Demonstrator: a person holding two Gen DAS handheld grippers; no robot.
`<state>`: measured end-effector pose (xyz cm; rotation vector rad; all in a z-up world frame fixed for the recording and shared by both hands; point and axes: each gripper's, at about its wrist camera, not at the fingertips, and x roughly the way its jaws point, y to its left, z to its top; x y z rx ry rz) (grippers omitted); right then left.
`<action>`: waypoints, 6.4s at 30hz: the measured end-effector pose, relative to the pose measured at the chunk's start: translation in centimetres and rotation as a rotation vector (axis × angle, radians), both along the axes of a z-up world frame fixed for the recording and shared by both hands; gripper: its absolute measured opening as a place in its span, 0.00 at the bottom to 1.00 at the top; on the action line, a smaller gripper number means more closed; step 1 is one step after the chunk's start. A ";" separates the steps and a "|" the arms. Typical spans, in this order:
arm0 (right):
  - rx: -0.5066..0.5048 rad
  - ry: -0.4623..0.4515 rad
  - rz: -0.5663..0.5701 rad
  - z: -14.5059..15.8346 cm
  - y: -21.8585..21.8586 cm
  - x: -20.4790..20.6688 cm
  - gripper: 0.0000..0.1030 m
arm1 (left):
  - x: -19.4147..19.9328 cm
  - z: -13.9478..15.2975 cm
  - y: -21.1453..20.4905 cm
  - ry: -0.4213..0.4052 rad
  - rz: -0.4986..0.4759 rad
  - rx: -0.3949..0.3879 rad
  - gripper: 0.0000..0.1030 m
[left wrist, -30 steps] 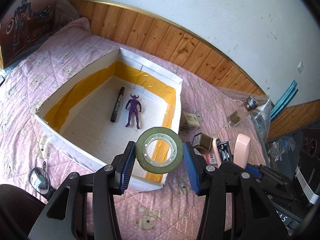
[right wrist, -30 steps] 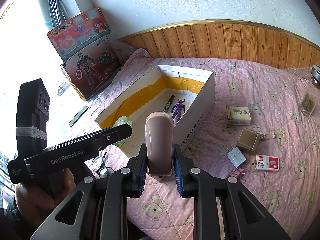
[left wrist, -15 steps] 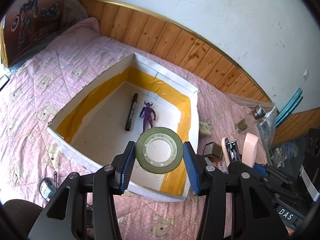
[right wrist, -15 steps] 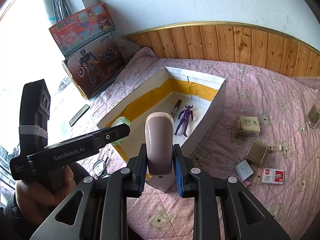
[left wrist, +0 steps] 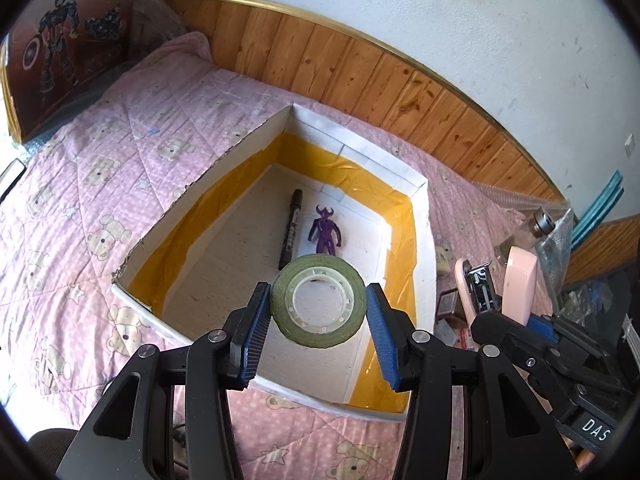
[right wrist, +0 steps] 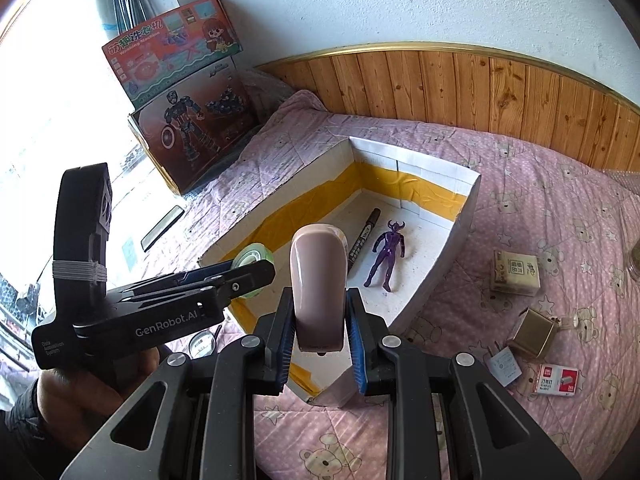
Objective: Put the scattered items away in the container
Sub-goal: 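Lower the tape roll and stapler into the box with both tools, then open the left tool releasing the tape roll while the right tool releases the stapler, then move both tools back toward the white plug adapter and red staples box, then grasp the white plug adapter with the left tool while the right tool grasps the red staples box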
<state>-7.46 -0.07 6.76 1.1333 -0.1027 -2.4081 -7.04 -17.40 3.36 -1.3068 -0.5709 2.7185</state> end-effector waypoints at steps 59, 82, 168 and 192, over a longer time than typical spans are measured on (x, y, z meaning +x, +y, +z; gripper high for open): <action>0.189 -0.065 0.022 -3.2 -1.9 -11.3 0.25 | -10.6 -0.9 -1.4 -0.121 -0.104 -0.145 0.48; 0.385 -0.148 0.089 -7.6 -2.0 -17.4 0.25 | -17.6 -6.1 -0.6 -0.348 -0.099 -0.144 0.48; -0.100 -0.330 -0.342 -15.1 23.6 1.2 0.55 | -7.8 -13.5 22.2 -0.240 -0.276 -0.016 0.42; 0.286 -0.223 0.197 -16.5 22.2 -3.8 0.38 | -6.6 -13.2 23.1 -0.179 -0.351 -0.135 0.31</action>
